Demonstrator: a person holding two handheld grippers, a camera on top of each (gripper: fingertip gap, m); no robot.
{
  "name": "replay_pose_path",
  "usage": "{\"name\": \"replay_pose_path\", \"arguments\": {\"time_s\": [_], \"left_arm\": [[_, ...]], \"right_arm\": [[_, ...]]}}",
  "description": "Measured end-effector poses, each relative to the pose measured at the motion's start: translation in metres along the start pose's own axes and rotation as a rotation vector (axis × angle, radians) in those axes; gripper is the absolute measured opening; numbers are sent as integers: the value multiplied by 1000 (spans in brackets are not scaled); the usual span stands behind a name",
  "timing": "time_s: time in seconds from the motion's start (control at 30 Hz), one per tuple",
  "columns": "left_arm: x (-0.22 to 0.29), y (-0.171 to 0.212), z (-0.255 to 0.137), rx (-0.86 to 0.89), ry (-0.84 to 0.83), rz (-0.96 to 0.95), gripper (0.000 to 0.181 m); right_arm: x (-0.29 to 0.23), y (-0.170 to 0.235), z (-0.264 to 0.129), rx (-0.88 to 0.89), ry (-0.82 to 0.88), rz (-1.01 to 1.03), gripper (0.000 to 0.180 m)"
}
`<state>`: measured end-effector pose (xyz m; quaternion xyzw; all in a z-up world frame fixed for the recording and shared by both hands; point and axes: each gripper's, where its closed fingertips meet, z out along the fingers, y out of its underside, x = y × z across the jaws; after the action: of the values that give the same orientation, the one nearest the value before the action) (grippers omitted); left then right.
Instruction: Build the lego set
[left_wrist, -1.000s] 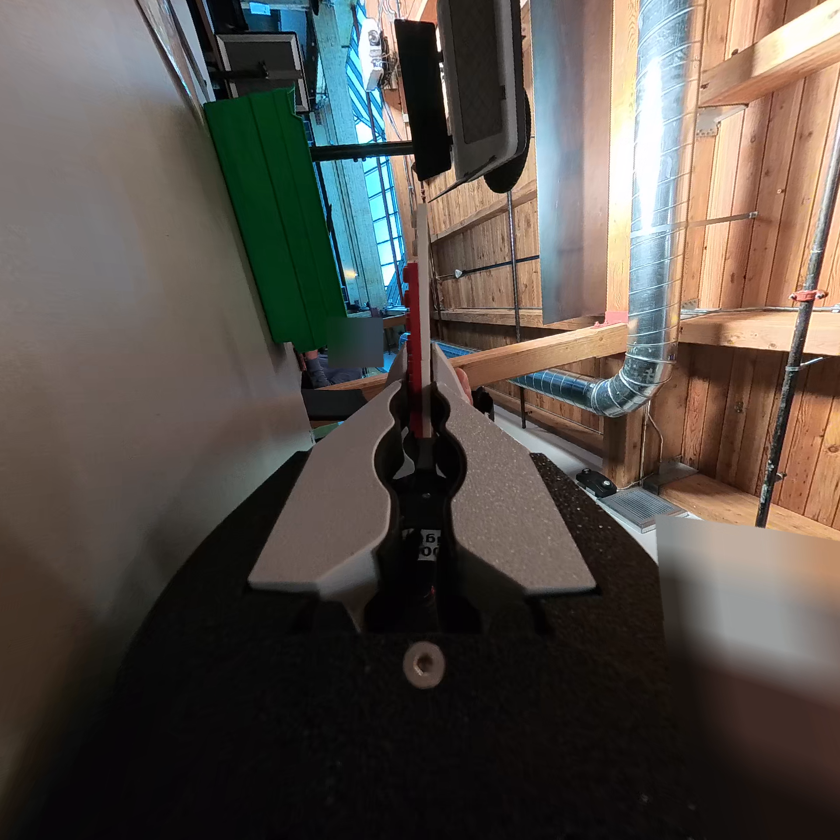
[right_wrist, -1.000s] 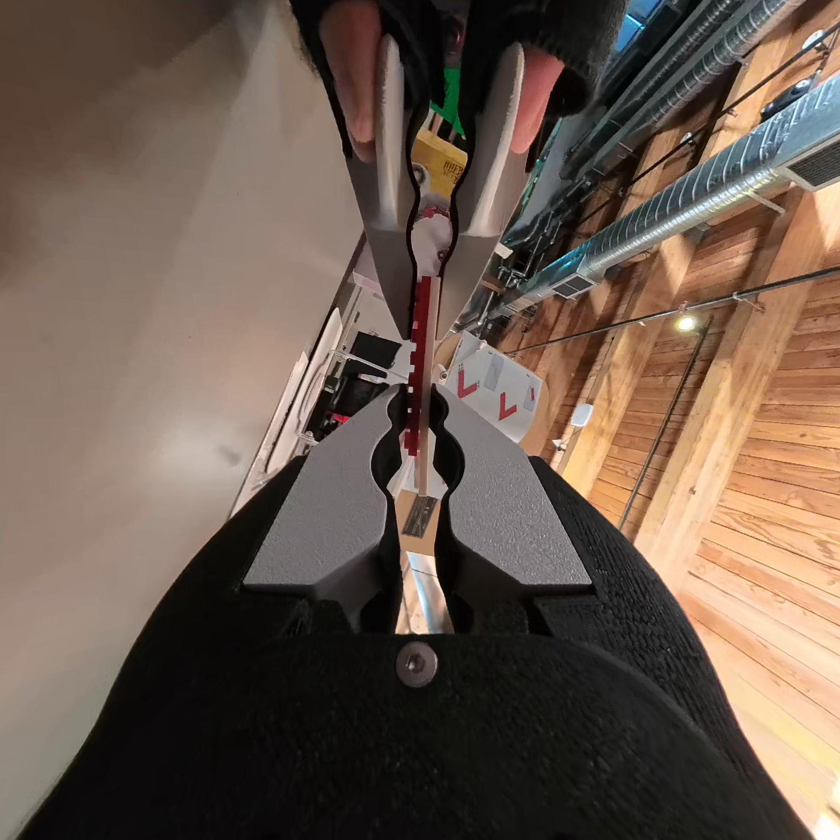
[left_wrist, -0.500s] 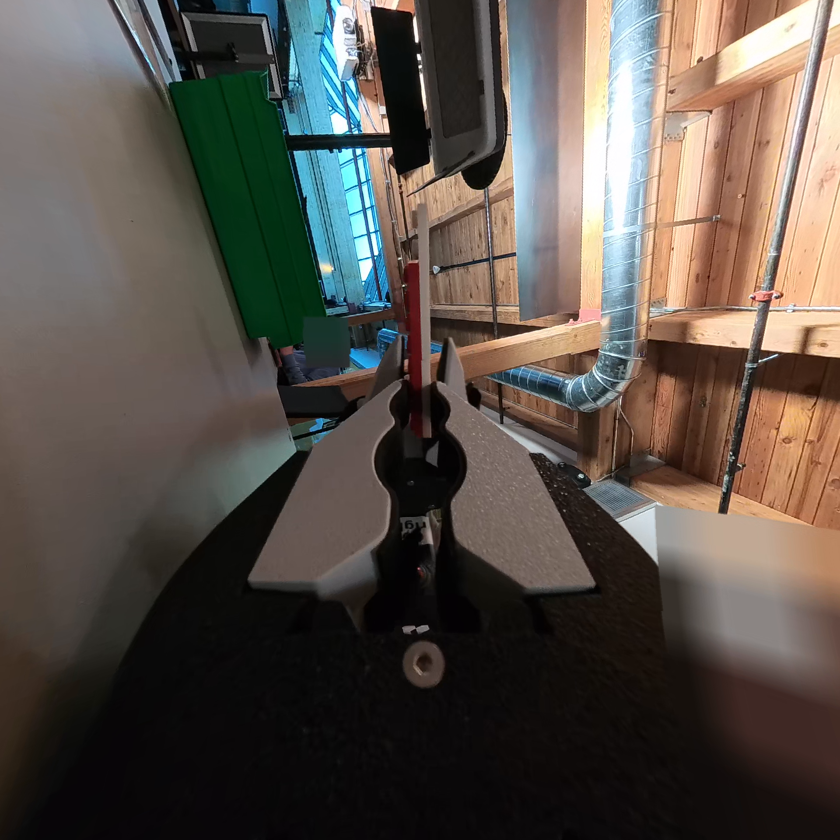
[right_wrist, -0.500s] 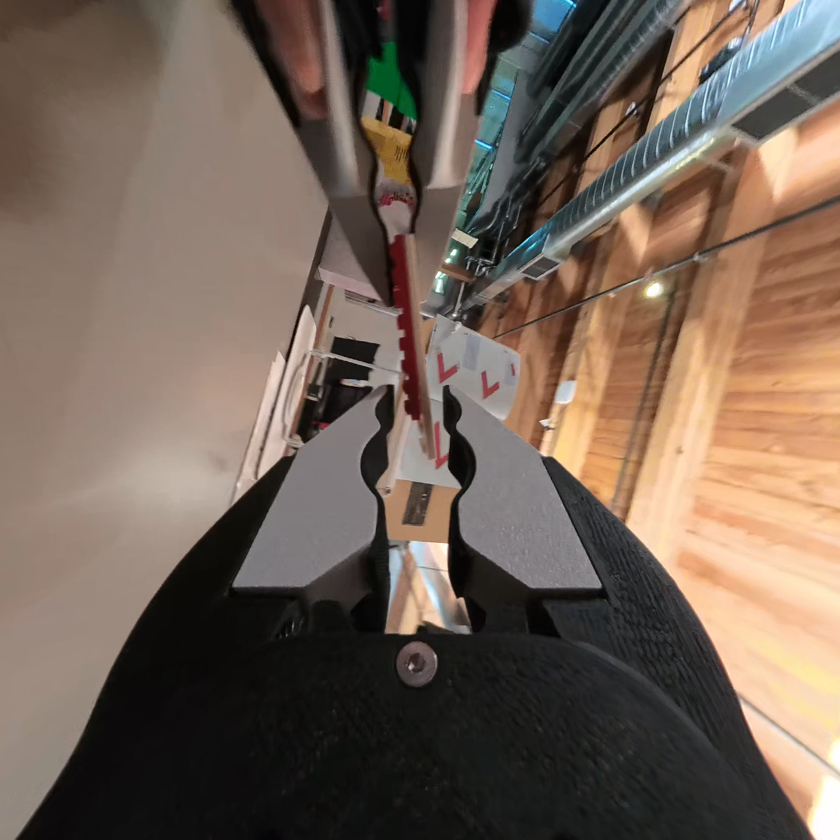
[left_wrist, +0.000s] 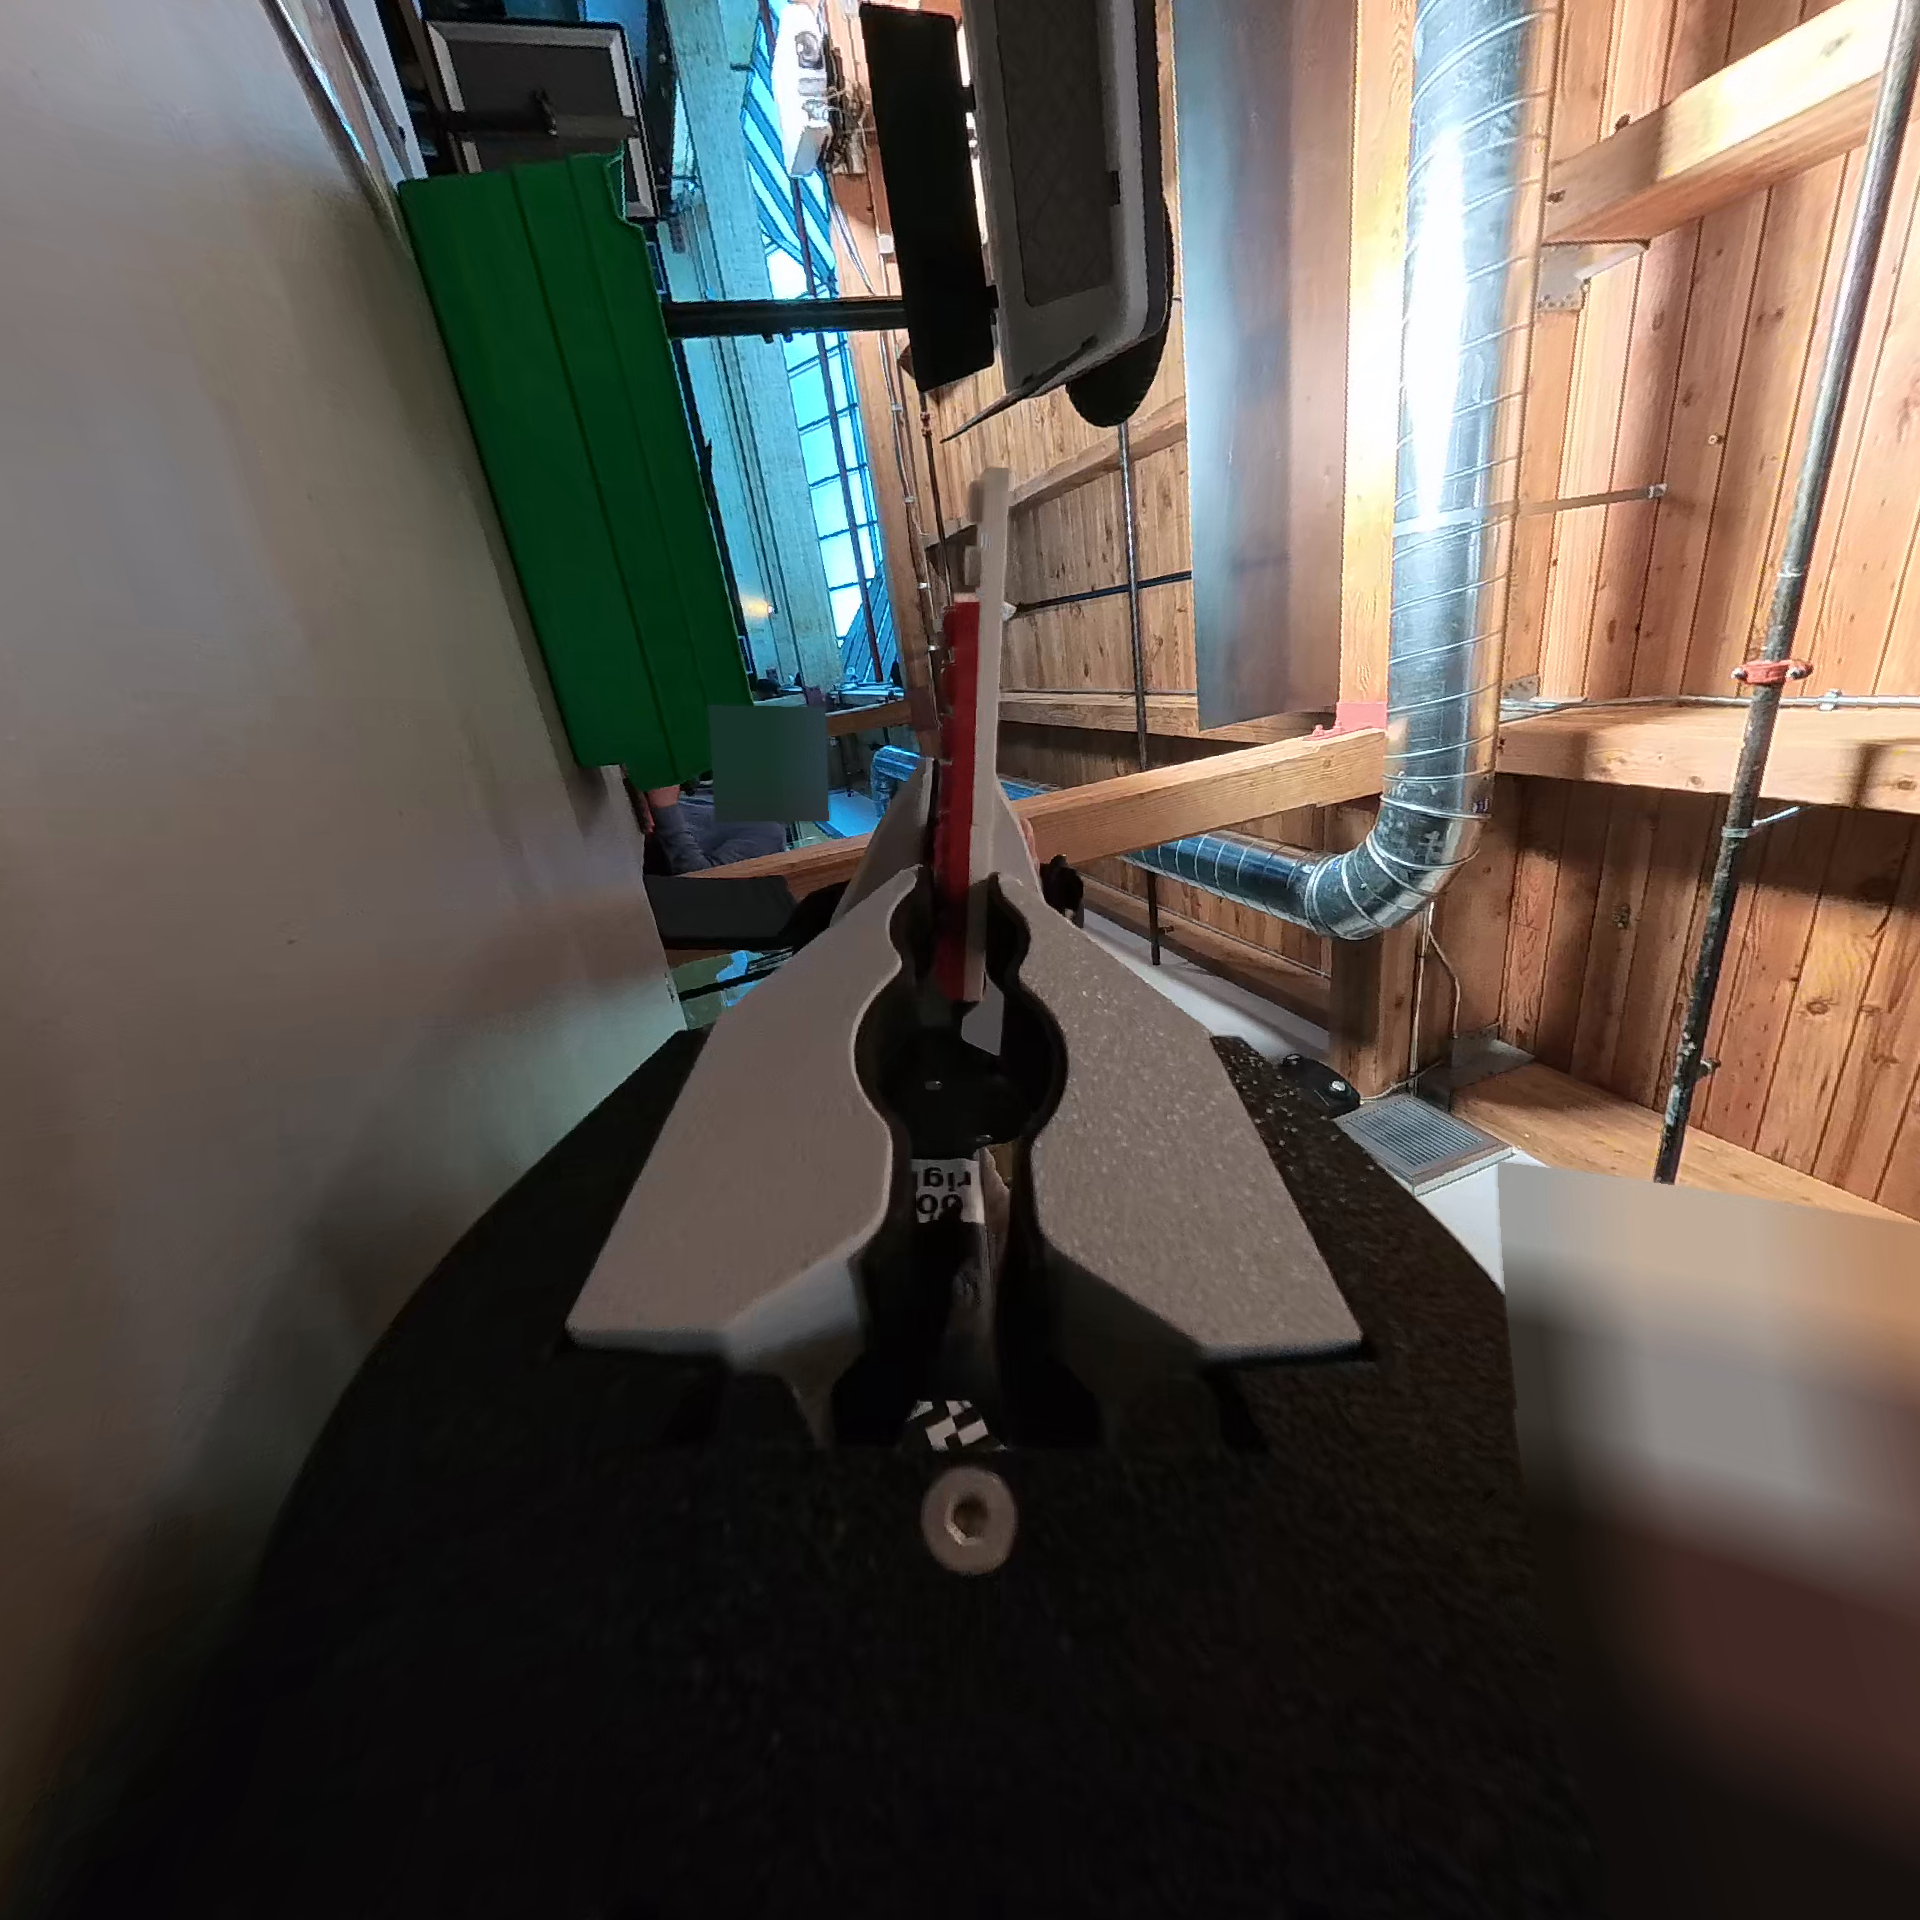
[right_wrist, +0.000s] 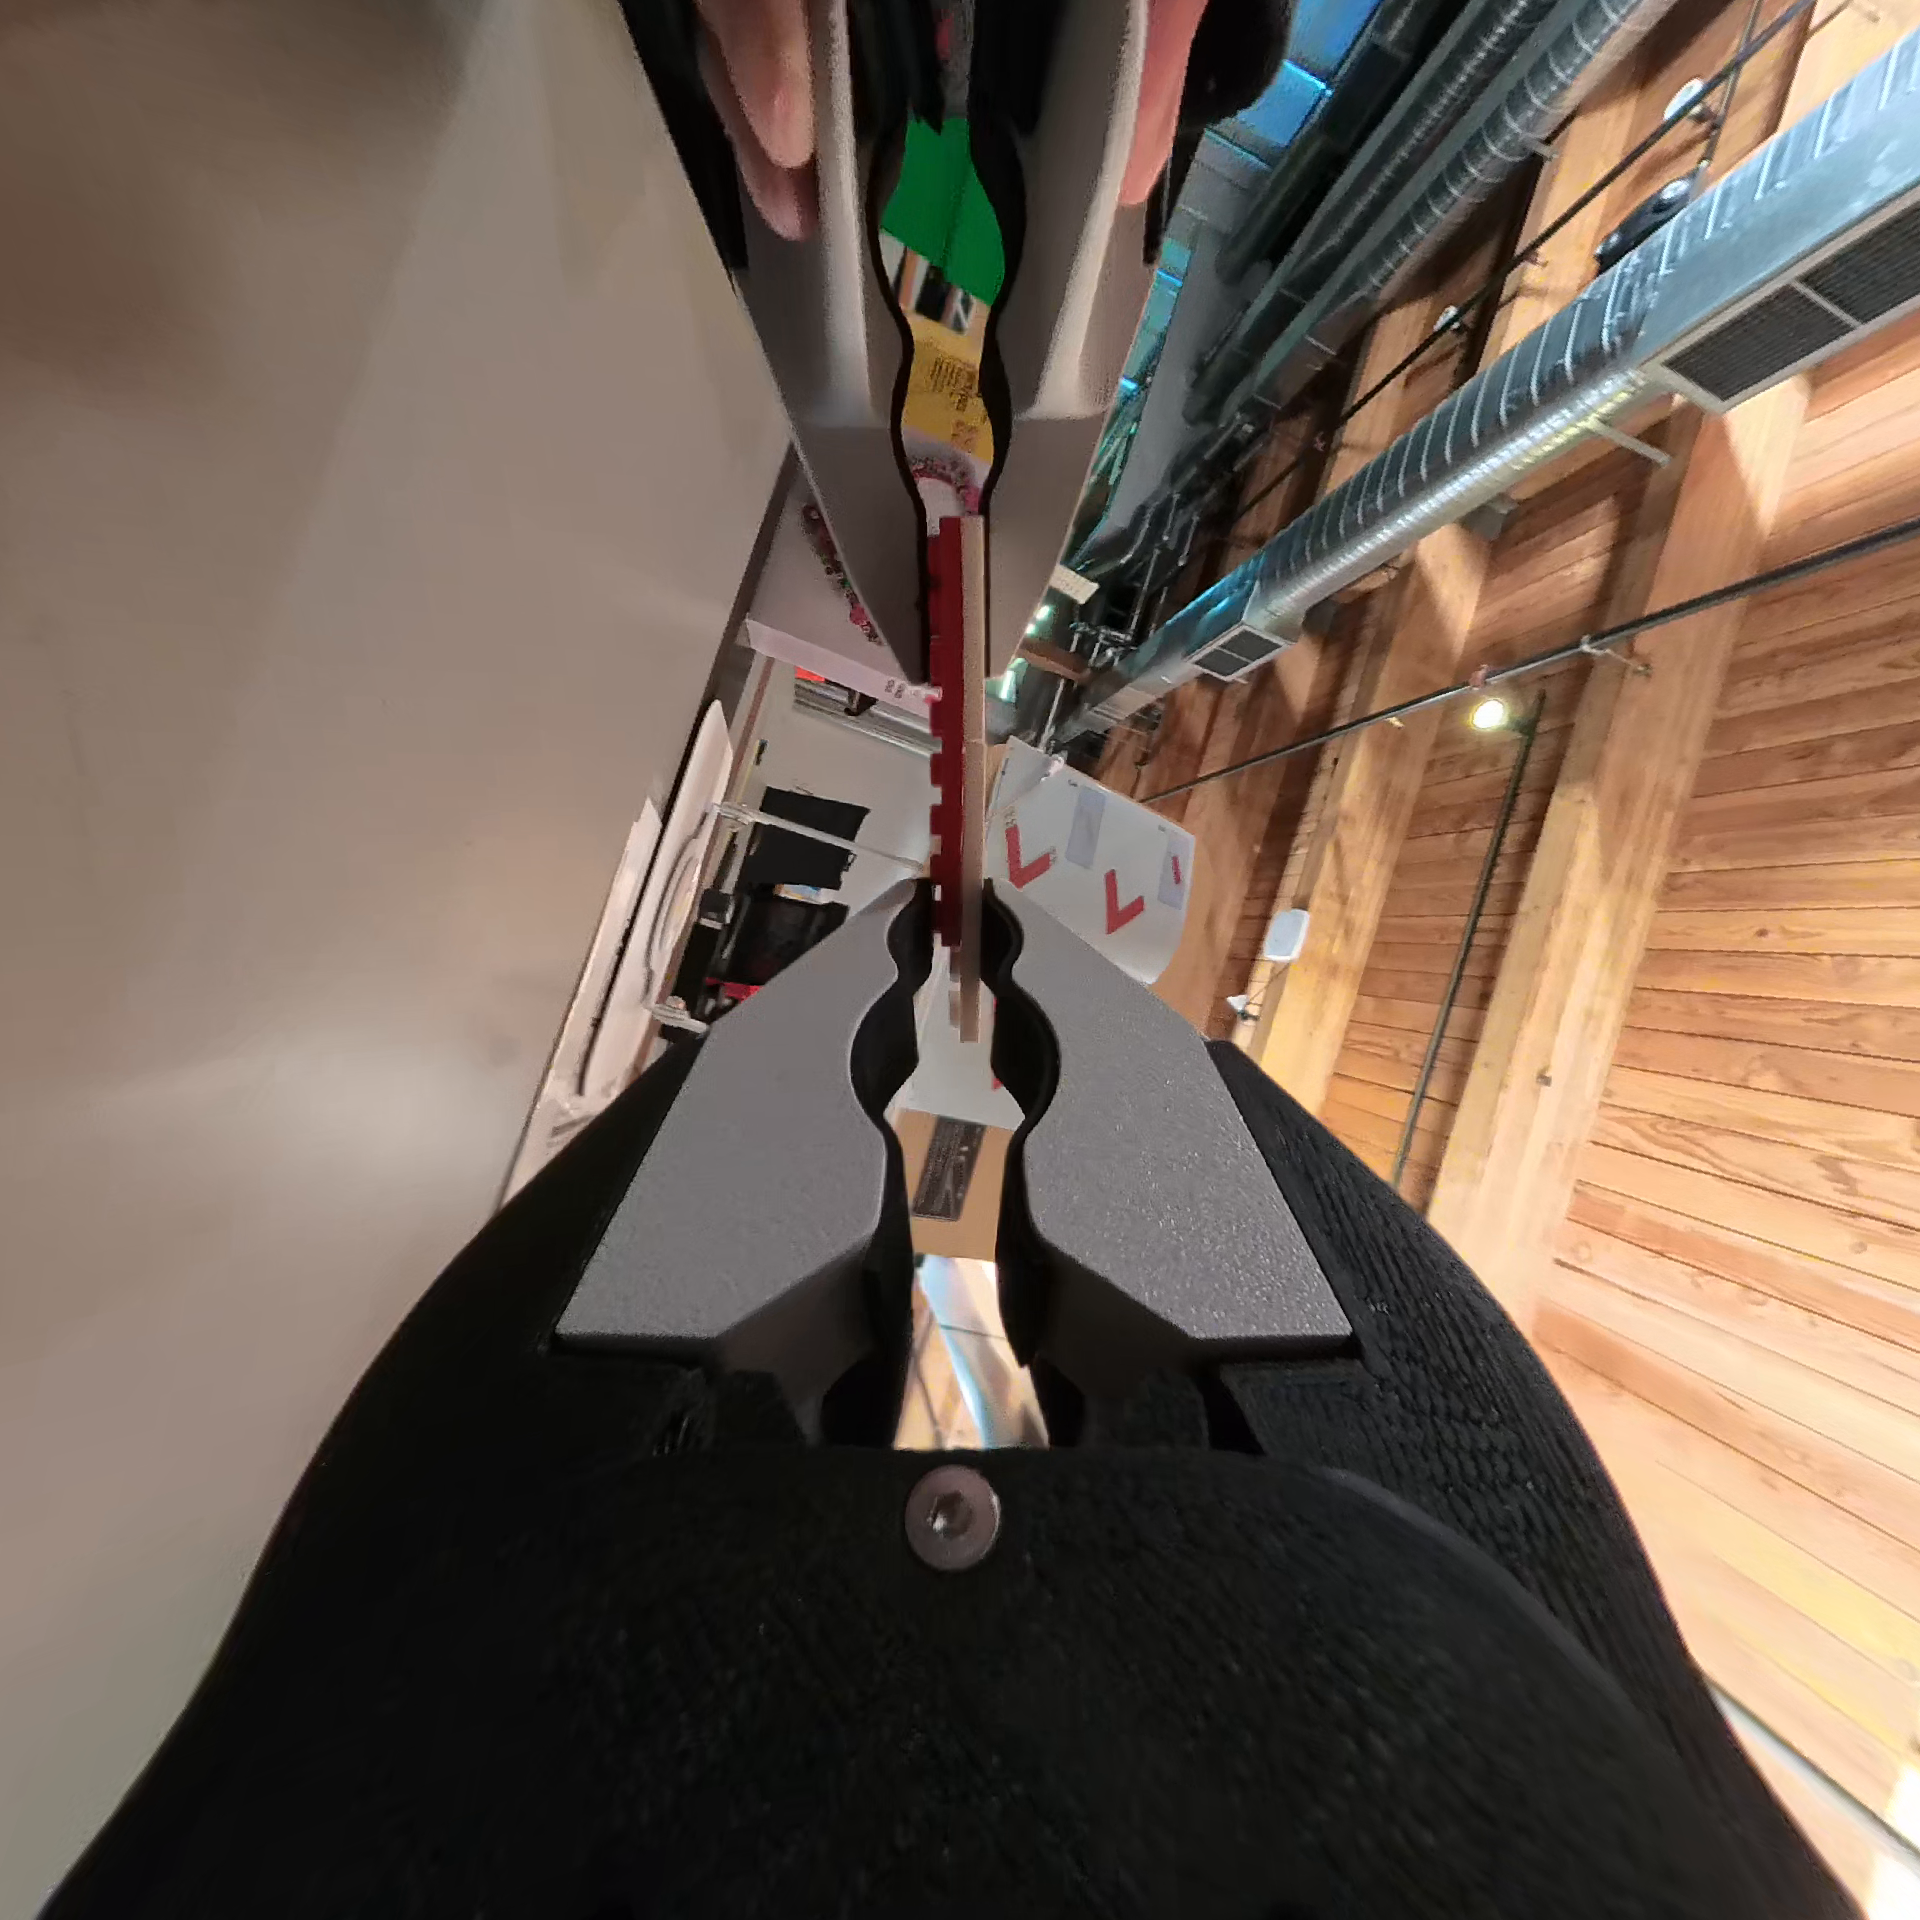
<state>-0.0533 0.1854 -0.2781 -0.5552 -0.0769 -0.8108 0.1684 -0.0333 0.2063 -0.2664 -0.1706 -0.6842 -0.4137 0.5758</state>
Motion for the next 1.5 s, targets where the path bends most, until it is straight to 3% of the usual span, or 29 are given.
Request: {"name": "replay_pose_path", "arguments": {"time_s": [0.1,0.17,0.2,0.33,0.43,0.53,0.67,0.73,0.83,1.0,1.07,1.27,1.37,1.5], "left_arm": [[2,2,1,-8,10,3,5],[1,6,3,-26,5,9,5],[1,8,5,-35,4,16,5],[1,14,10,-69,-32,117,6],[18,10,13,-37,-14,322,6],[39,8,14,-11,-25,629,6],[43,4,13,6,-303,1340,6],[51,11,16,16,-364,1688,6],[55,35,25,-8,-330,2014,6],[25,62,33,-235,-306,2207,6],[14,67,34,-316,-318,2260,6],[2,78,34,-414,-285,2285,6],[-3,78,33,-438,-292,2279,6],[-3,69,33,-384,-349,2240,11]], "right_arm": [[3,-2,0,28,5,96,10],[6,-5,-6,60,2,208,50],[9,-6,-11,67,4,293,60],[26,4,-35,125,49,701,67],[38,18,-54,225,98,1025,68],[42,45,-68,261,199,1217,68],[20,84,-70,192,301,1434,67],[11,89,-67,181,283,1497,65],[12,80,-65,243,224,1486,60],[23,29,-78,511,-49,1389,56],[20,13,-83,535,-174,1277,52],[-5,-10,-83,456,-343,941,31],[-14,-12,-78,434,-351,878,11],[-19,-11,-72,430,-336,879,7]]}}
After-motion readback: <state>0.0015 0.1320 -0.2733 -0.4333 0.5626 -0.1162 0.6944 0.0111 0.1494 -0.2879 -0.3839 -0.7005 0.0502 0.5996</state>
